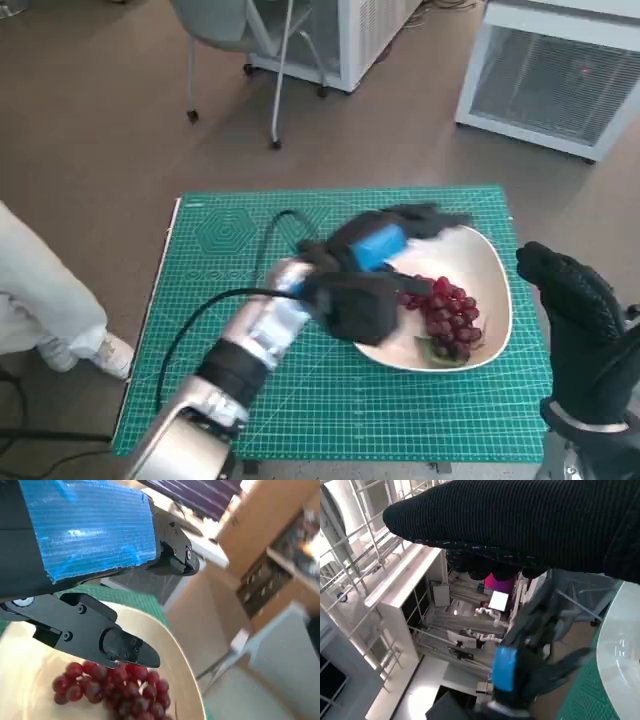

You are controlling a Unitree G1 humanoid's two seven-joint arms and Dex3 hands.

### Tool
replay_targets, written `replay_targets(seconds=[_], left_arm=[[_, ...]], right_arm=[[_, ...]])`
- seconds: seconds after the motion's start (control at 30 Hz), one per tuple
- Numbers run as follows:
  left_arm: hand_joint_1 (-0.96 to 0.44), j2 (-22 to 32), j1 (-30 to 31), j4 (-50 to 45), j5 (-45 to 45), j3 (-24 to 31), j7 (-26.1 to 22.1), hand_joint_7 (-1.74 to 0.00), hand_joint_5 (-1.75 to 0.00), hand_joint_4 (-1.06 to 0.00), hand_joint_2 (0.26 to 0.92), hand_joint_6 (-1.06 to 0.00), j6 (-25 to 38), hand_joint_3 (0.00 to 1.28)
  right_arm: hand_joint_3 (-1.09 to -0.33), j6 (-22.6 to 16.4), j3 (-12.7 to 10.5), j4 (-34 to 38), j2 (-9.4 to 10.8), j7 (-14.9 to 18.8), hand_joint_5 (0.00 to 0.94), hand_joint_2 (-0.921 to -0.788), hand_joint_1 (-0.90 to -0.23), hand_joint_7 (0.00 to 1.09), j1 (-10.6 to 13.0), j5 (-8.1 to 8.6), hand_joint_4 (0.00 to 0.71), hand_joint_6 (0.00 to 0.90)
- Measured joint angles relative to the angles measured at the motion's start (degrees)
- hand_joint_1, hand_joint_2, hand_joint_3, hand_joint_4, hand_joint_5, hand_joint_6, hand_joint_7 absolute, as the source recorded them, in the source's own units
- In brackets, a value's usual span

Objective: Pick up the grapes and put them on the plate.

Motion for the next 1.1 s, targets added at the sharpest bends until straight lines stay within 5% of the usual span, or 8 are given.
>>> replay_targets(seconds=[0.27, 0.63, 1.1], left_arm=[[-0.49, 3.2, 6.5, -1.4, -11.0, 8.8, -2.6, -0.01, -0.01, -0.27, 0.921, -0.39, -4.7, 0.13], [-0.35, 2.1, 16.1, -7.8, -35.3, 22.2, -16.3, -0.01, -0.01, -0.3, 0.921, -0.4, -3.8, 0.21], [-0.35, 1.9, 27.4, -24.0, -43.6, 26.2, -23.3, -0.01, -0.01, -0.31, 0.921, -0.4, 3.1, 0.23]], right_arm=[[-0.532, 0.1, 0.0, 0.2, 0.0, 0.0, 0.0, -0.921, -0.471, 0.65, -0.1, 0.0, 0.557, 0.204], [-0.53, 0.1, 0.5, 1.1, 0.2, 0.0, 0.003, -0.921, -0.472, 0.65, -1.7, -0.1, 0.562, 0.207], [-0.528, 0.0, 1.2, 3.2, 0.2, 0.0, 0.005, -0.921, -0.478, 0.65, -3.7, -0.18, 0.567, 0.208]])
